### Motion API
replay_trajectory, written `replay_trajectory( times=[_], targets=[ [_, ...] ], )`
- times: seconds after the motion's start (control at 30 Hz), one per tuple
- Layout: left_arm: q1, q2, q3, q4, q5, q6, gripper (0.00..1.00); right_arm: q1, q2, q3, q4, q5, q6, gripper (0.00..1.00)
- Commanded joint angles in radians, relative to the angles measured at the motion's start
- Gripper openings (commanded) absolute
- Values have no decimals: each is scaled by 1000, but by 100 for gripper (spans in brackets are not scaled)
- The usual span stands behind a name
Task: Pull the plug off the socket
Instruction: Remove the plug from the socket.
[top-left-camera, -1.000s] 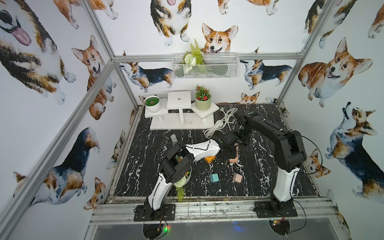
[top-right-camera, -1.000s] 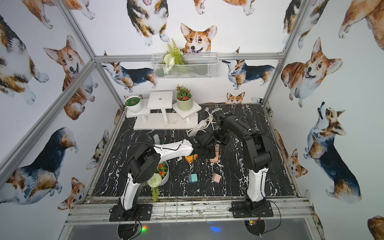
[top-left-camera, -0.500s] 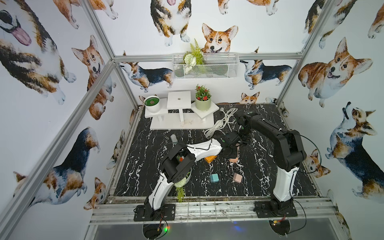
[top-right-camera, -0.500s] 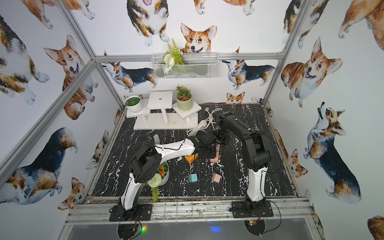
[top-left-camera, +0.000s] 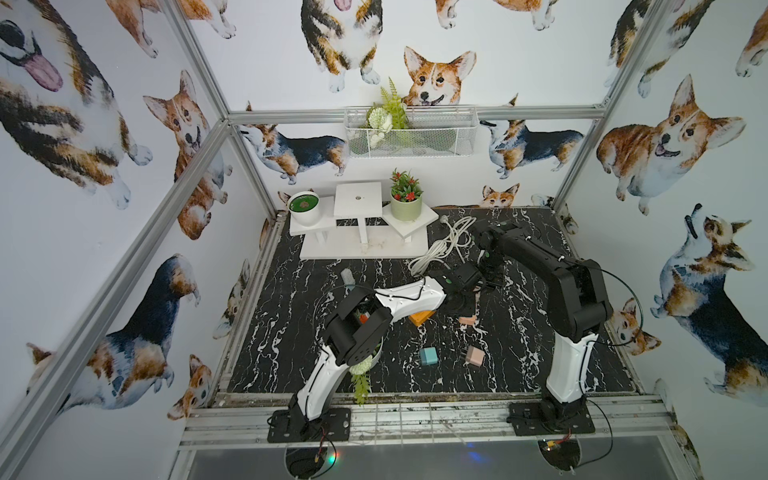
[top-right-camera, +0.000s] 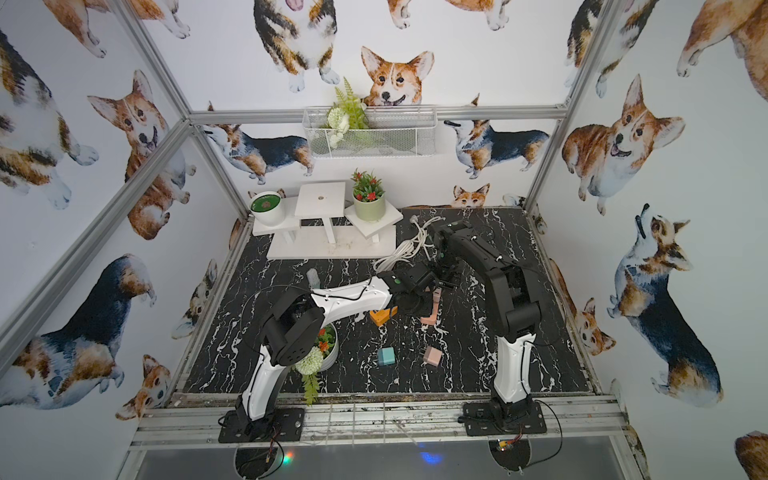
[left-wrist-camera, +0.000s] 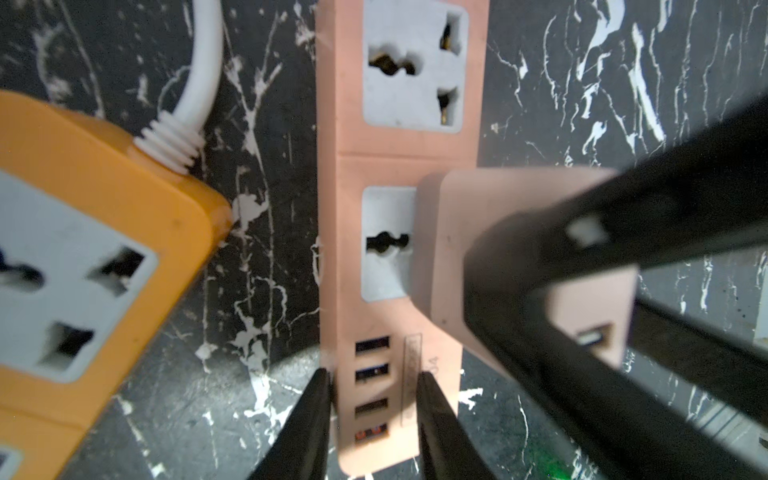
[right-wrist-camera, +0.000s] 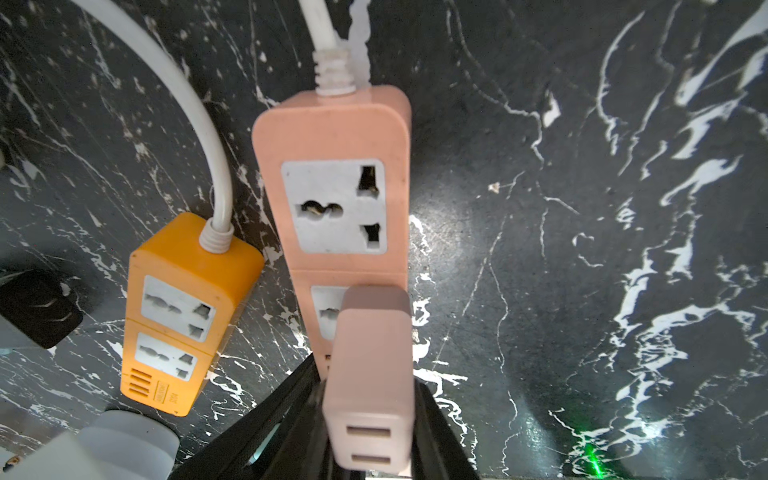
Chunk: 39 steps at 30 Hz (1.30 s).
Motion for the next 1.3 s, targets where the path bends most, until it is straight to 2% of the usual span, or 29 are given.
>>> replay_trajectory(
  times=[0.0,0.63,1.27],
  targets=[
    [-3,36,-14,-217,-56,22,35,-2,-7,19,-37,-39,-1,0],
    [-2,47,-5,-231,-61,33,34,-11,-24,59,-56,-56,10,0],
    [-2,47,0,-240,-62,44,34,-88,-145,58,-84,-73,32,0]
  ],
)
